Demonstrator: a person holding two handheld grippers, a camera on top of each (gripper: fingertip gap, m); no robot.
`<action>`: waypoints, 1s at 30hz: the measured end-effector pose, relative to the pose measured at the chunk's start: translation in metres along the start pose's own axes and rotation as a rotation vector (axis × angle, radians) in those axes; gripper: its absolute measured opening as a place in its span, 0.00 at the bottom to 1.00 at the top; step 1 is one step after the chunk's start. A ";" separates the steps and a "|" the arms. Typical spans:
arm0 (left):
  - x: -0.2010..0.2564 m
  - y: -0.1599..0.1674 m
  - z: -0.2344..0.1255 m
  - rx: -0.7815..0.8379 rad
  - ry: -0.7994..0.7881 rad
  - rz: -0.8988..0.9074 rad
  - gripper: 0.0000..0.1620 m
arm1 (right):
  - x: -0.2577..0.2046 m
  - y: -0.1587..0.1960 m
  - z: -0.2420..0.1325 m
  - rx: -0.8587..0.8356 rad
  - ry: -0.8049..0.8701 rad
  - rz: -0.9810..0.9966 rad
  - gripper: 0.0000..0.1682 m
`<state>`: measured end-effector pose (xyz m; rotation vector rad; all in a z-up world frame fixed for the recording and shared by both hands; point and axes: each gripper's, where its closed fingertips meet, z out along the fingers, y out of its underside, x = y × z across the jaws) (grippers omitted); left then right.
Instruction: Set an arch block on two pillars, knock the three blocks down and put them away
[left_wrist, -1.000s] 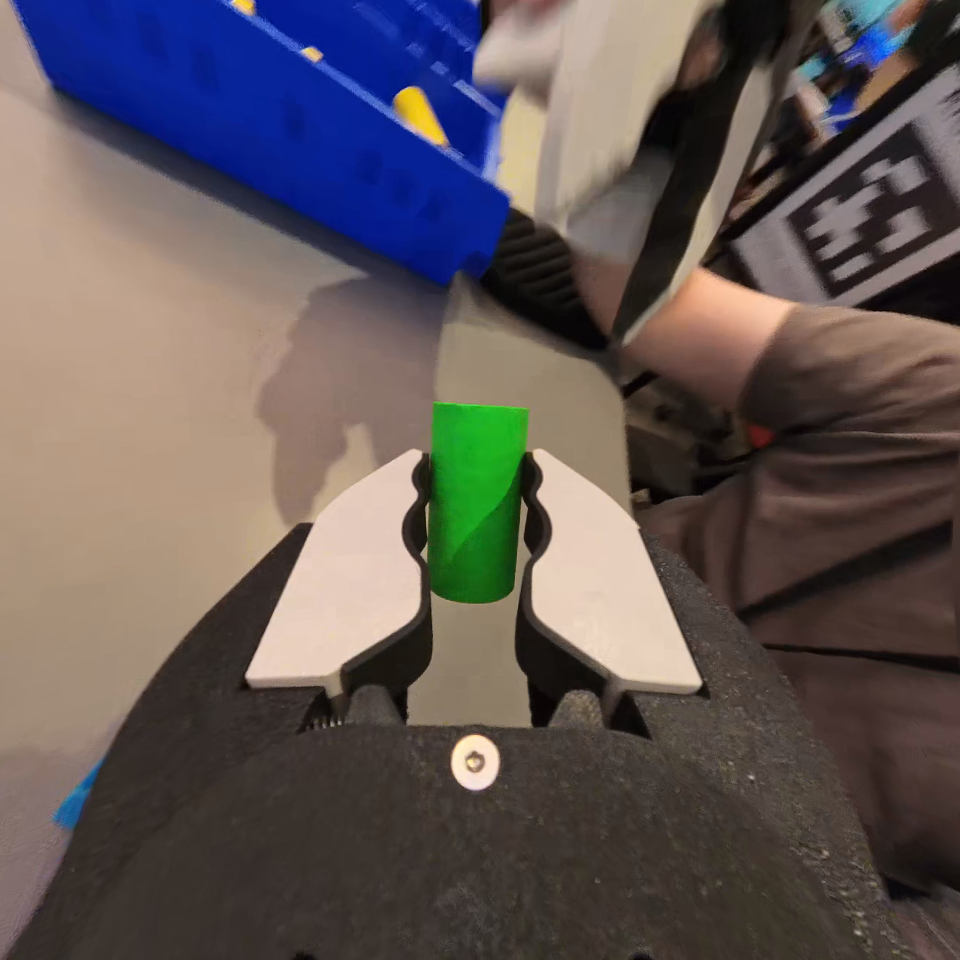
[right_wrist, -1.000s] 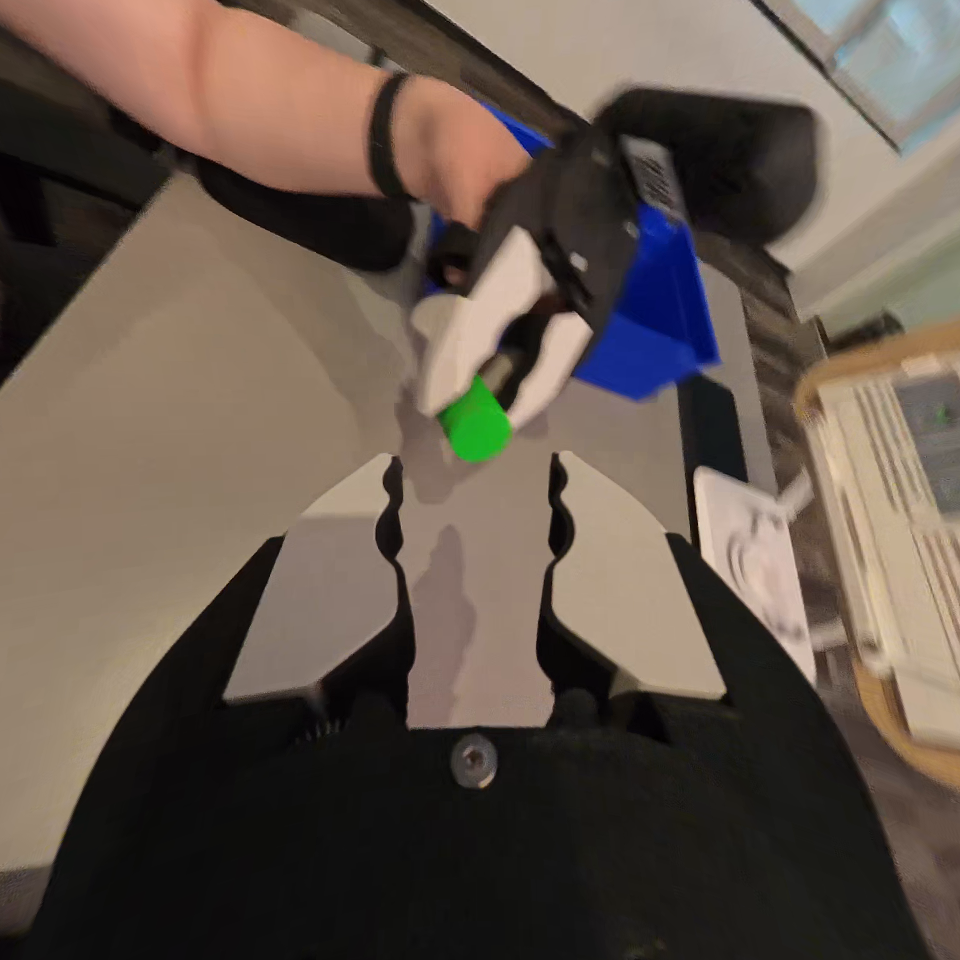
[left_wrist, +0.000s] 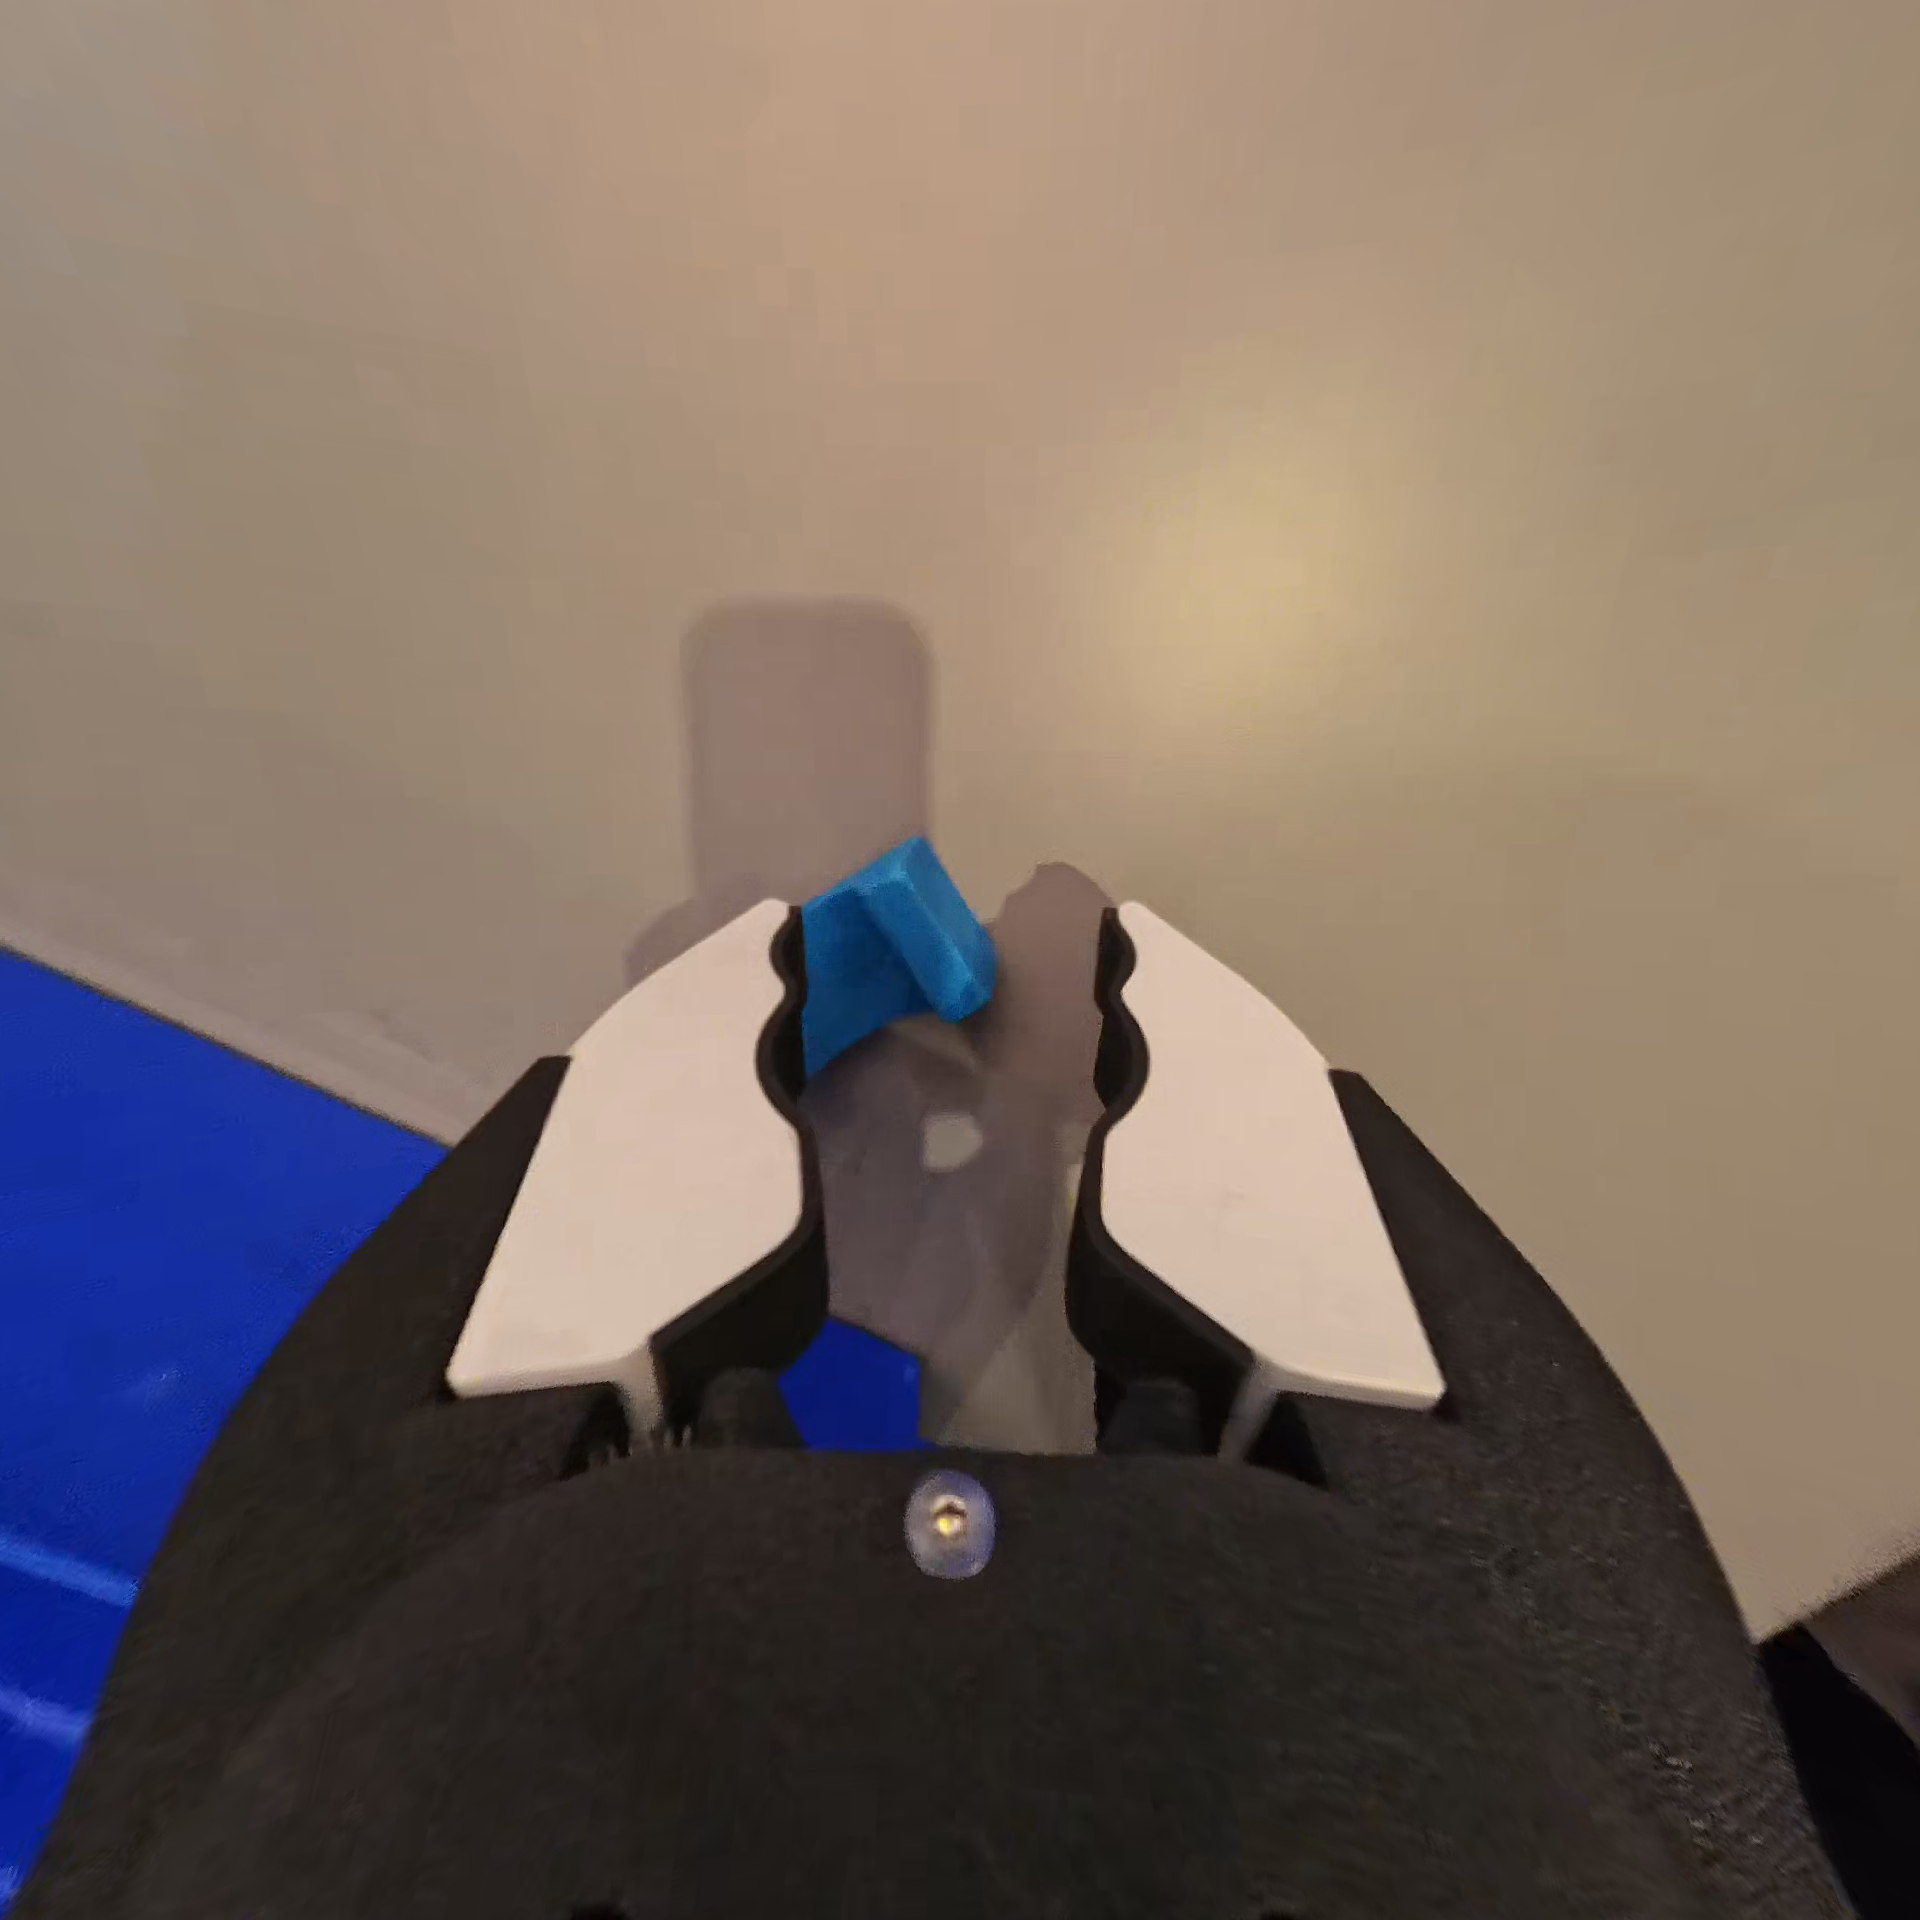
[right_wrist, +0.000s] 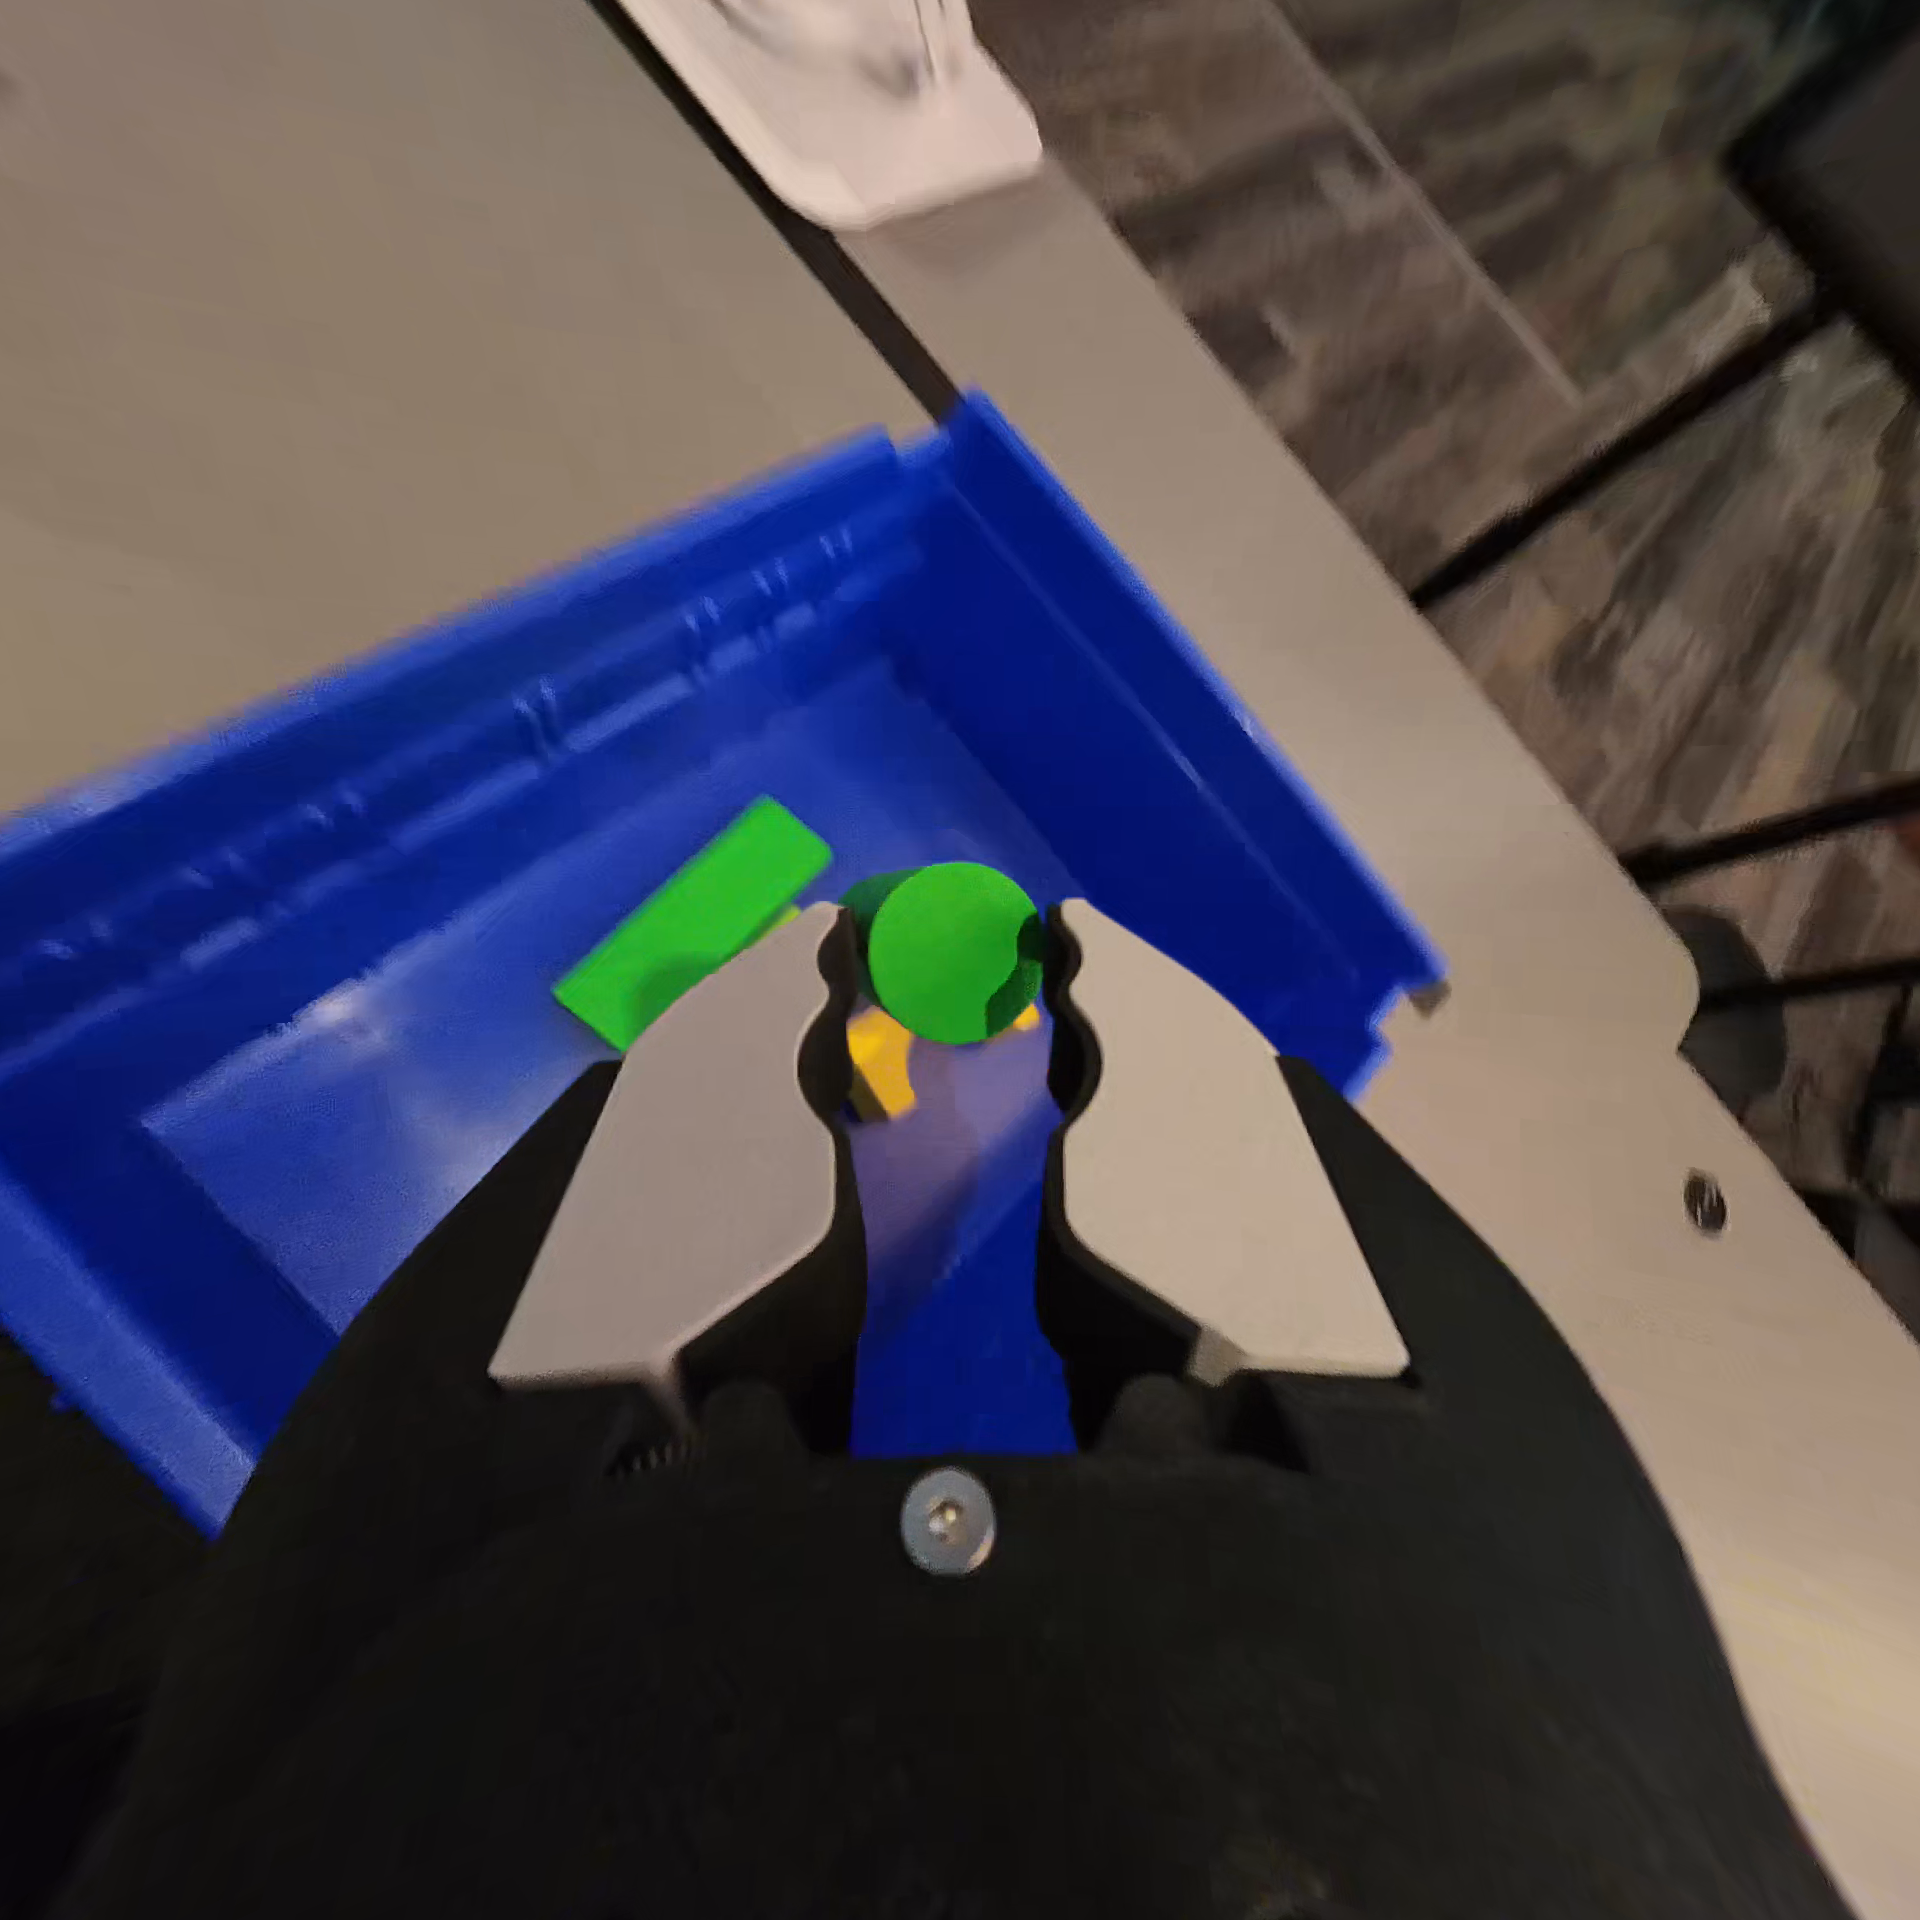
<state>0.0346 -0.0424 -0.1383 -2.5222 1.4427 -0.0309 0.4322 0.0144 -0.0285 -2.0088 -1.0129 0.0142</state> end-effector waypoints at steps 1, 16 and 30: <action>-0.005 0.003 0.003 -0.024 -0.040 -0.006 0.32 | 0.003 0.012 0.001 -0.037 0.001 0.016 0.21; -0.005 0.001 -0.002 -0.047 -0.137 0.060 0.13 | -0.002 -0.022 -0.001 0.080 0.012 -0.004 0.30; 0.037 -0.069 -0.168 0.845 0.429 -0.030 0.13 | -0.220 -0.222 0.006 0.716 -0.232 -0.538 0.32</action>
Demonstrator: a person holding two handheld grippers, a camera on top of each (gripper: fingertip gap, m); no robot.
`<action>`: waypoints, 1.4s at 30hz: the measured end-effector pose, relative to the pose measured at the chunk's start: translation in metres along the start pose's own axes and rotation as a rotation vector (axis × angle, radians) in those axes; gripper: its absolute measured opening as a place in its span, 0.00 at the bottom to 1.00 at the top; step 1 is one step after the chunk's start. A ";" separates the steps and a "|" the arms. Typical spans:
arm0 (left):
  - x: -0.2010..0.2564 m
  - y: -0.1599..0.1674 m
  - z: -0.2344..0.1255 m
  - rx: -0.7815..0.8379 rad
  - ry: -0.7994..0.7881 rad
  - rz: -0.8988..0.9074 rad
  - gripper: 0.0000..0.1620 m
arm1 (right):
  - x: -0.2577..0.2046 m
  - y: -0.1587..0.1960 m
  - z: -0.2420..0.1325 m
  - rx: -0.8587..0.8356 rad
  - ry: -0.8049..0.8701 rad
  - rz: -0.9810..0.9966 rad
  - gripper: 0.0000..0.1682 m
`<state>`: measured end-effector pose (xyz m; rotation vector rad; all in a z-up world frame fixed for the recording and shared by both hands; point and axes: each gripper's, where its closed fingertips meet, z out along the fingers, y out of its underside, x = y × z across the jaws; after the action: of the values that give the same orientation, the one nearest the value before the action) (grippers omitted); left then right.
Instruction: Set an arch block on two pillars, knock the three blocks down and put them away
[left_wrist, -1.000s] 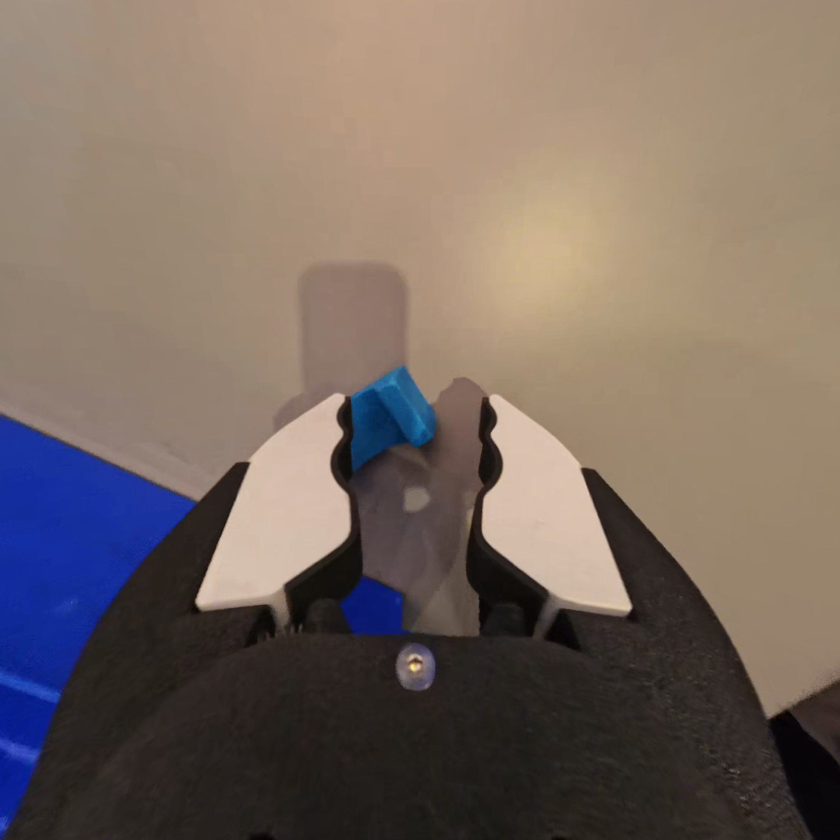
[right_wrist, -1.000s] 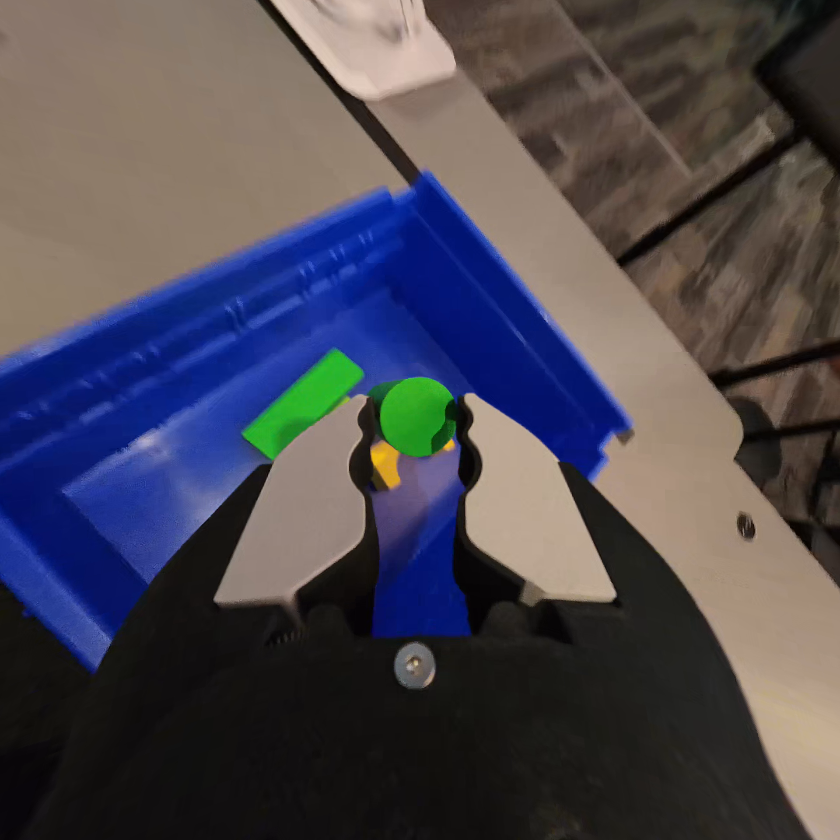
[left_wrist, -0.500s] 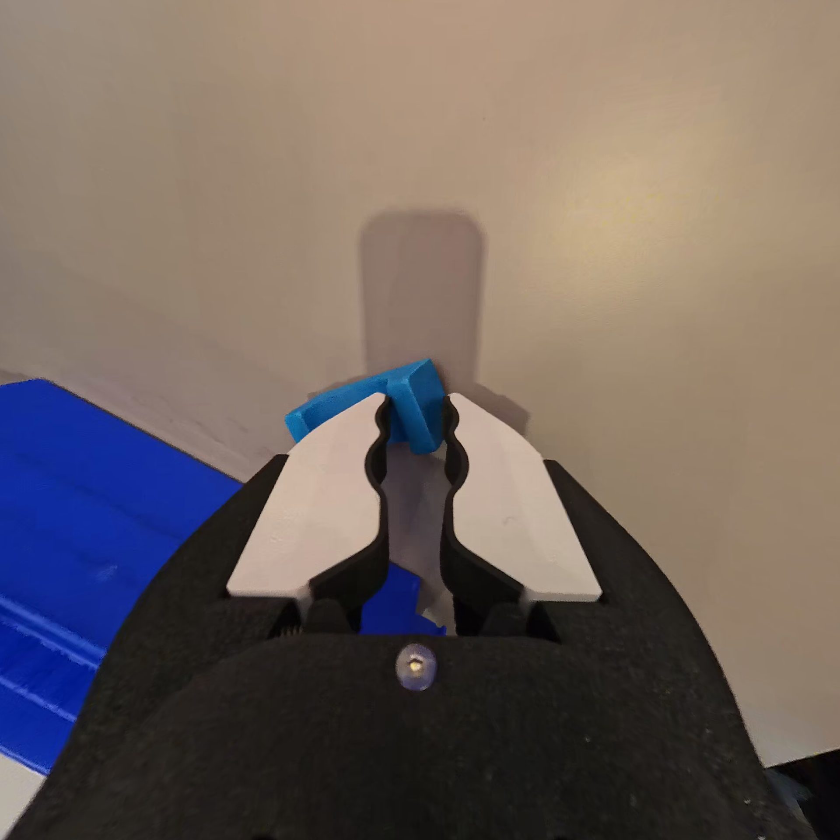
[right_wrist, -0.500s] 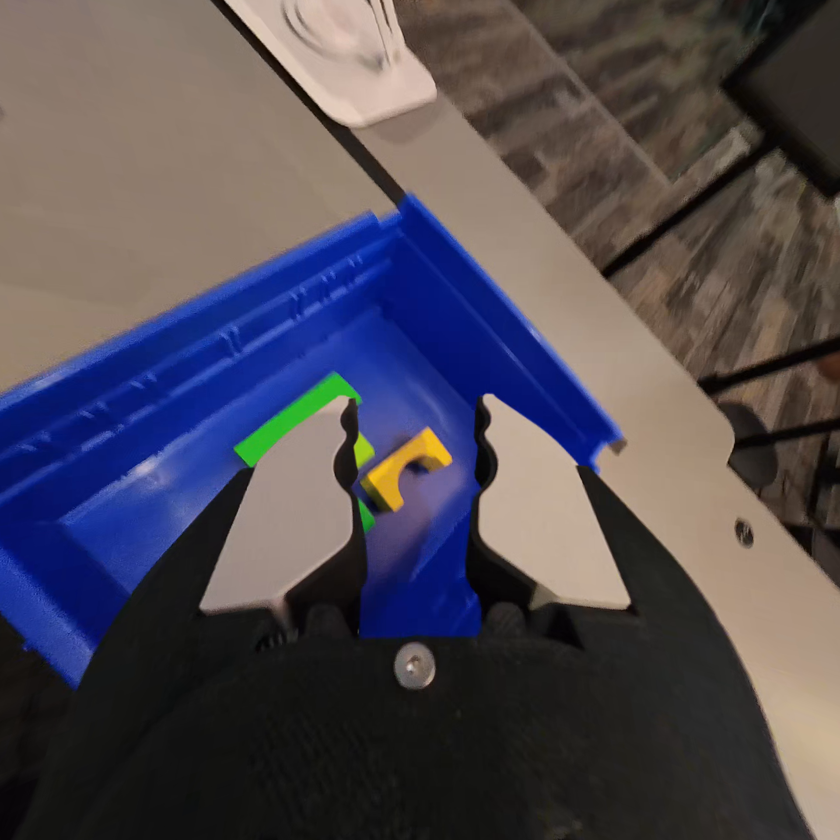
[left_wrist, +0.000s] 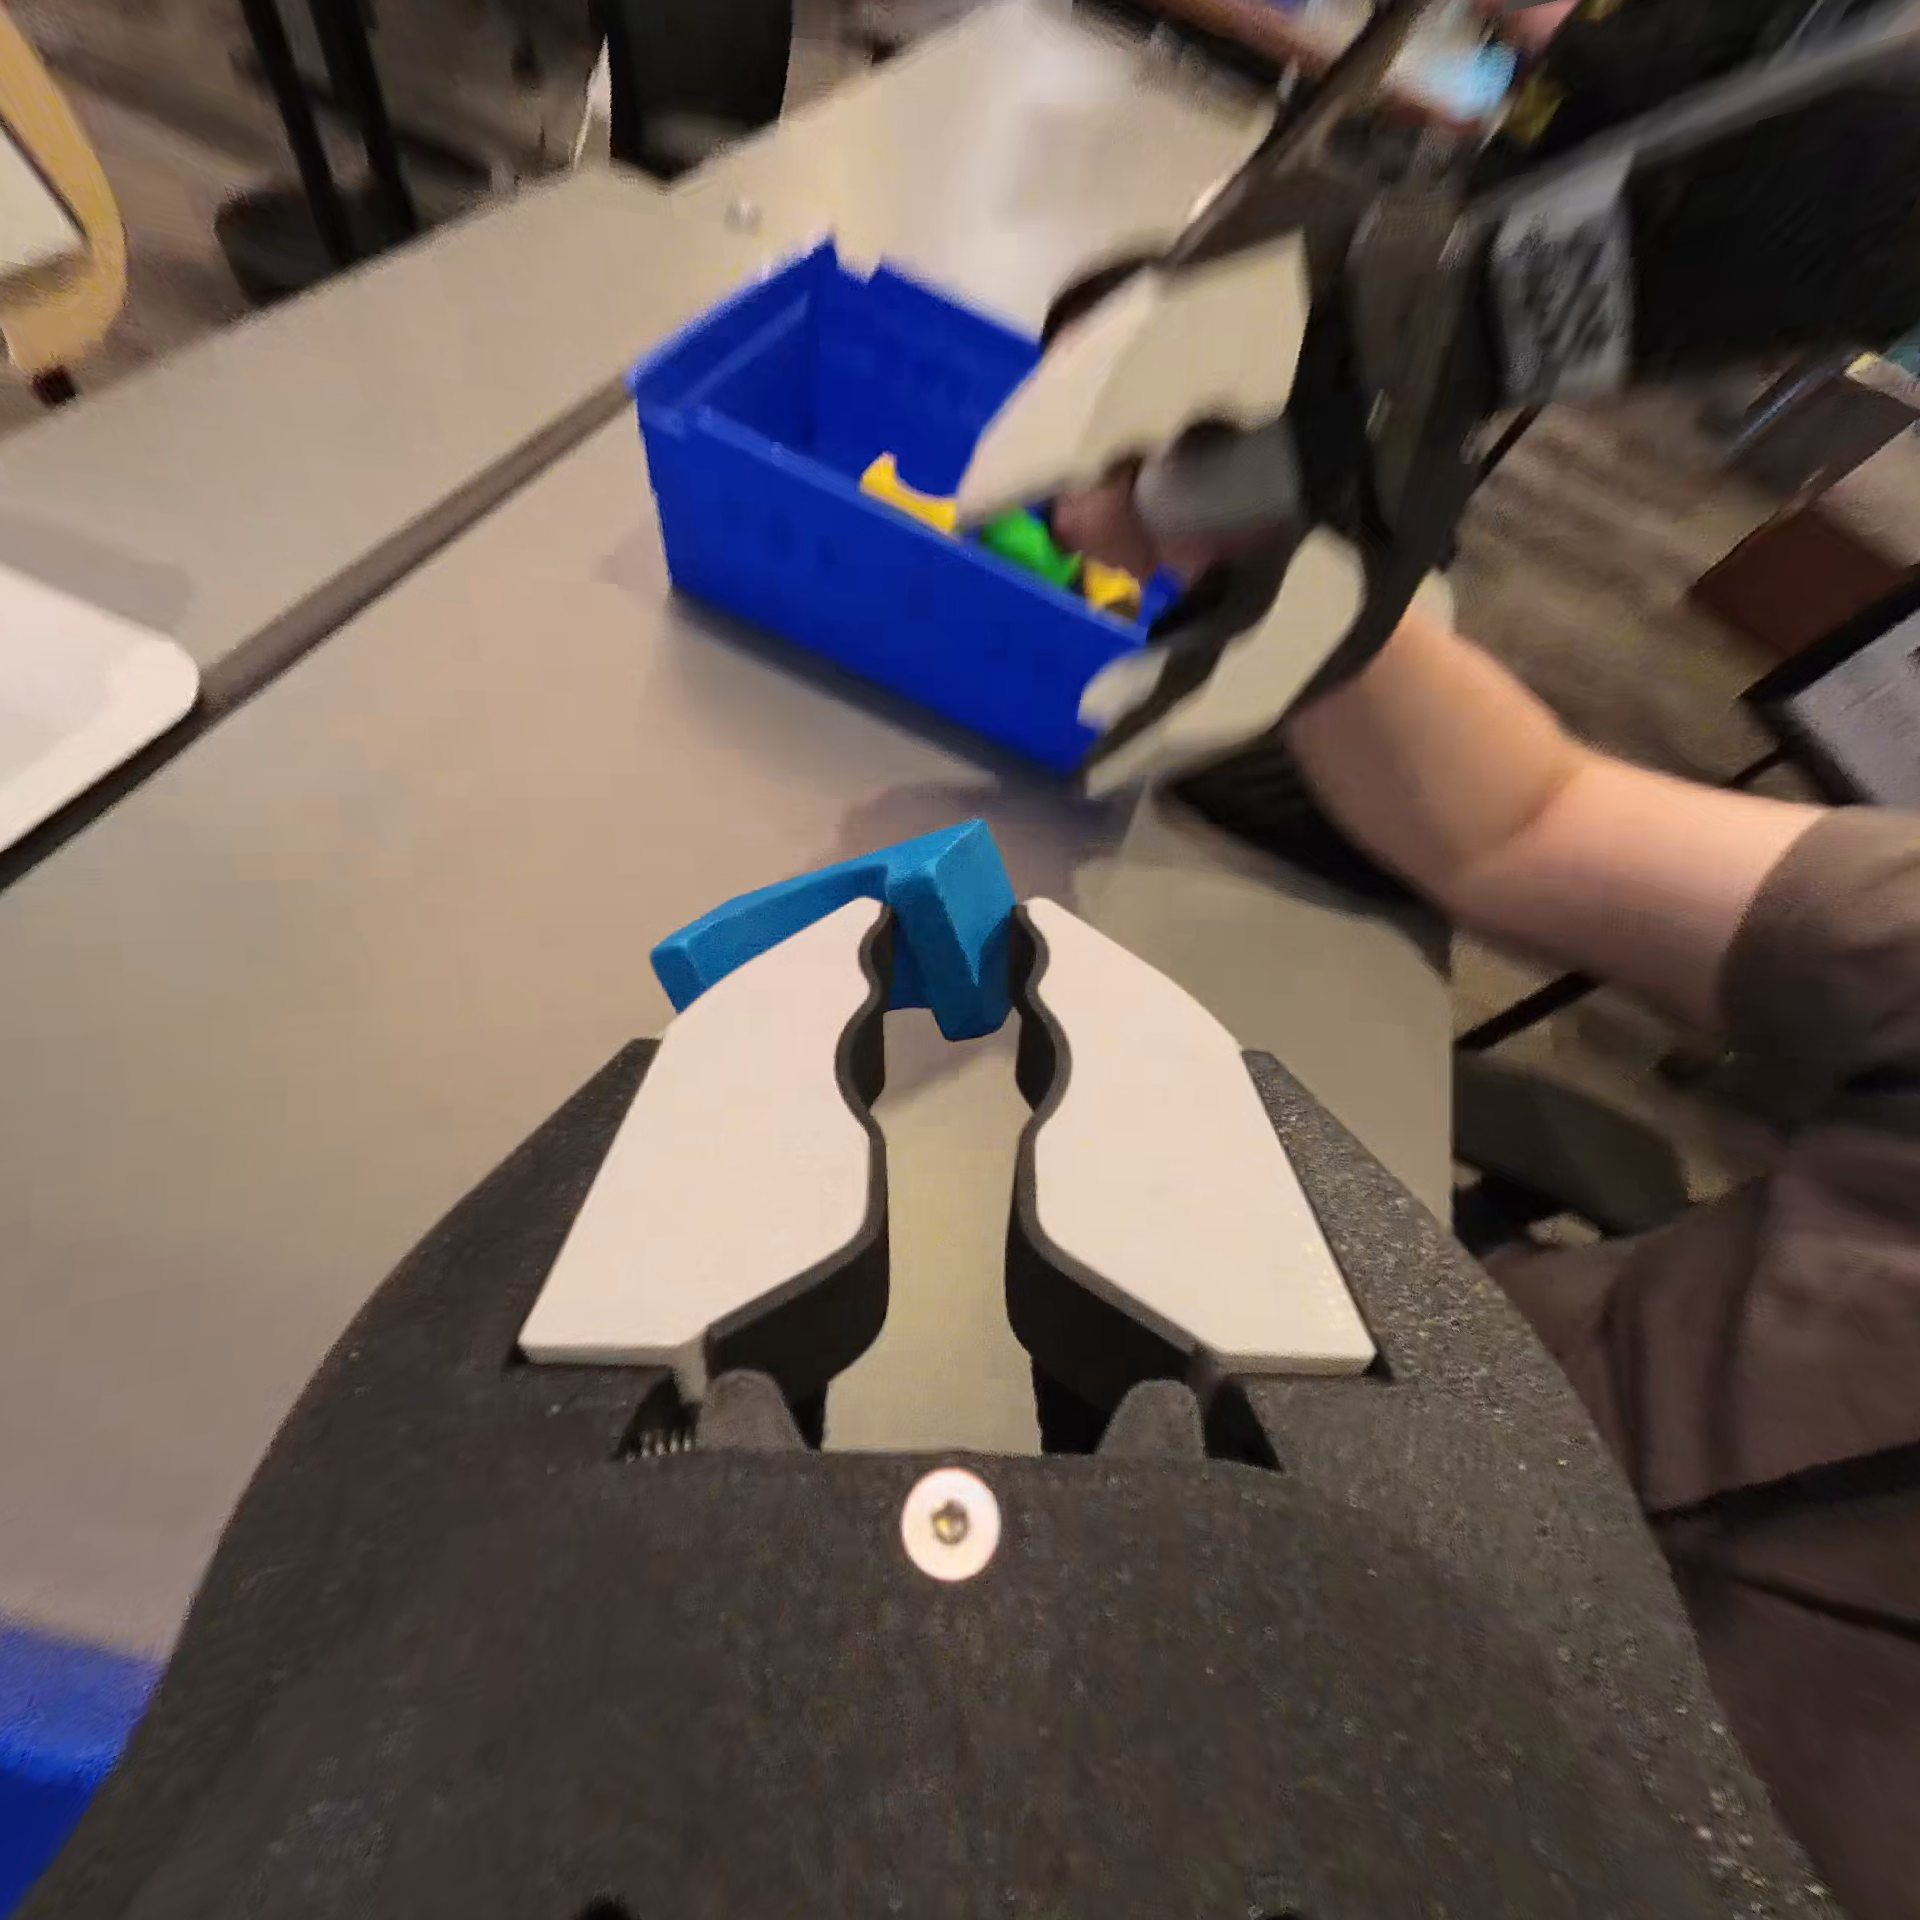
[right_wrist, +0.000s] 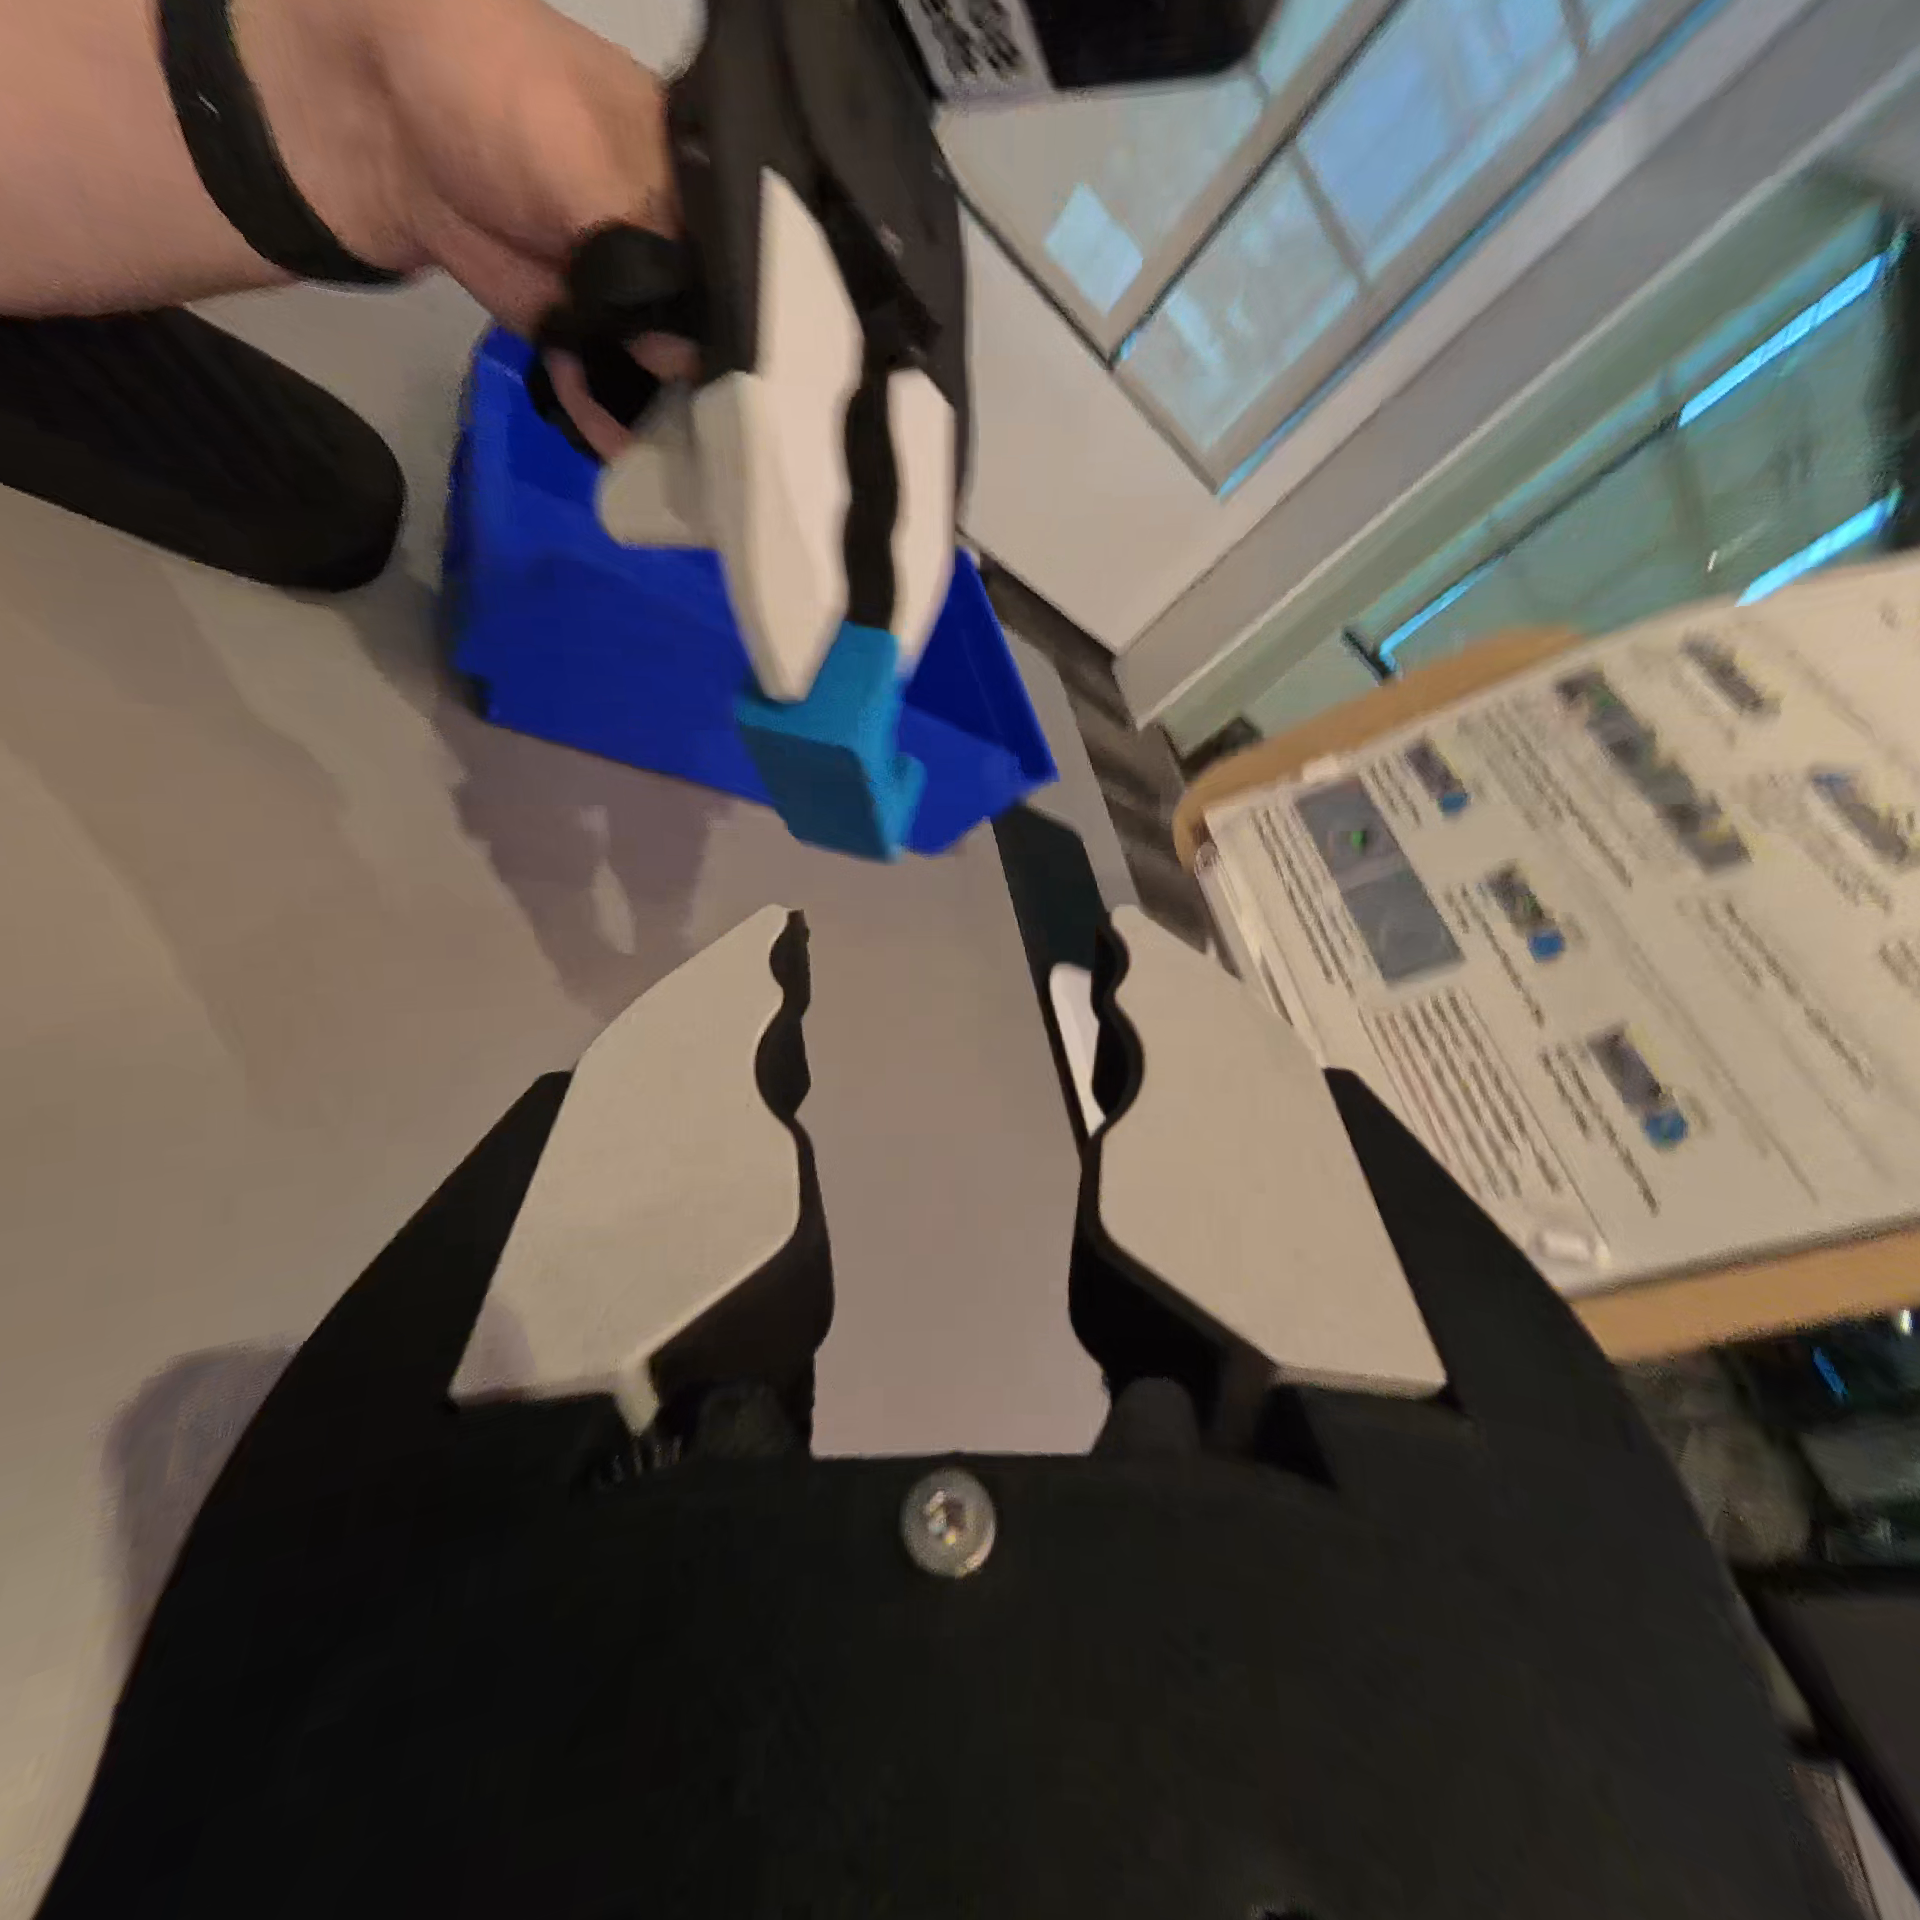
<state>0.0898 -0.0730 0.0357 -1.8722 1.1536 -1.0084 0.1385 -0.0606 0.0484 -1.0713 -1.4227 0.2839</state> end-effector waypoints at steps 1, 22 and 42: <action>0.005 -0.008 -0.002 0.051 0.017 -0.001 0.13 | -0.009 -0.010 0.007 0.033 -0.008 -0.010 0.31; -0.095 -0.012 -0.204 0.262 -0.730 -0.009 0.31 | 0.017 0.222 -0.195 -0.877 0.070 1.282 0.21; -0.201 0.172 -0.281 -0.191 -0.971 -0.588 0.39 | 0.029 0.280 -0.307 -1.085 0.545 1.370 0.37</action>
<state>-0.2811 0.0059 -0.0370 -2.4679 0.1203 -0.1374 0.5339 -0.0196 -0.0756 -2.6710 -0.0347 0.1167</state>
